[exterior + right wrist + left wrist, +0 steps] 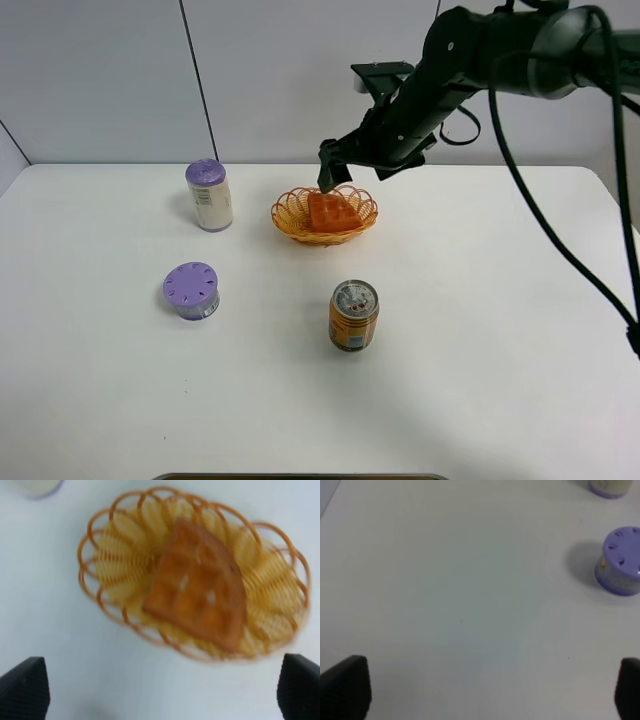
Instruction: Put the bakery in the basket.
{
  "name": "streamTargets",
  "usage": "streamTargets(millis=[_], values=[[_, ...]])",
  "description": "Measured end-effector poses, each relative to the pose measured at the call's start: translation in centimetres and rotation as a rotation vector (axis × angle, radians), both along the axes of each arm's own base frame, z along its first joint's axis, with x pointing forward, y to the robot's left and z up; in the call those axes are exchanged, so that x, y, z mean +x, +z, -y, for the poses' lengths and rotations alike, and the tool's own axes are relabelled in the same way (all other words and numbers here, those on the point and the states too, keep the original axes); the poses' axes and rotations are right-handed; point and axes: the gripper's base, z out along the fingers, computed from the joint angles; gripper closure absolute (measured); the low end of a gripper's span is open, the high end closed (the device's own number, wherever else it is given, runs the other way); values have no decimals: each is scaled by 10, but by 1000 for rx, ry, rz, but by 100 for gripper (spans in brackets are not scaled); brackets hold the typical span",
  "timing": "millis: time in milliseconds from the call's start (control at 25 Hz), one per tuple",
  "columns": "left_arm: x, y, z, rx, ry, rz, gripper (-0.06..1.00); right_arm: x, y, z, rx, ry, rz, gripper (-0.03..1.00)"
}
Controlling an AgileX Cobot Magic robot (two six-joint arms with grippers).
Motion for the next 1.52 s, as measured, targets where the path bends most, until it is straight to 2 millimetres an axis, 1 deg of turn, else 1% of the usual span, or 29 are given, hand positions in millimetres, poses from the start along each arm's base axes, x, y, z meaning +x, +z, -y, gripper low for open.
streamTargets(millis=[200,360,520,680,800,920,1160,1360,1520], values=[[0,0,0,0,0,0,-5,-26,36,22,-126,-21,-45,8],[0,0,0,0,0,0,-5,-51,70,37,-173,-22,-55,8],[0,0,0,0,0,0,-5,-75,107,55,-200,-64,8,8],[0,0,0,0,0,0,-5,-94,139,75,-243,-134,131,8],[0,0,0,0,0,0,-5,-113,157,89,-248,-181,199,8],[0,0,0,0,0,0,-5,-138,163,102,-246,-203,230,8],[0,0,0,0,0,0,-5,-194,156,132,-240,-265,259,8],[0,0,0,0,0,0,-5,-248,156,161,-205,-324,357,8],[0,0,0,0,0,0,-5,-283,146,181,-185,-364,418,8]])
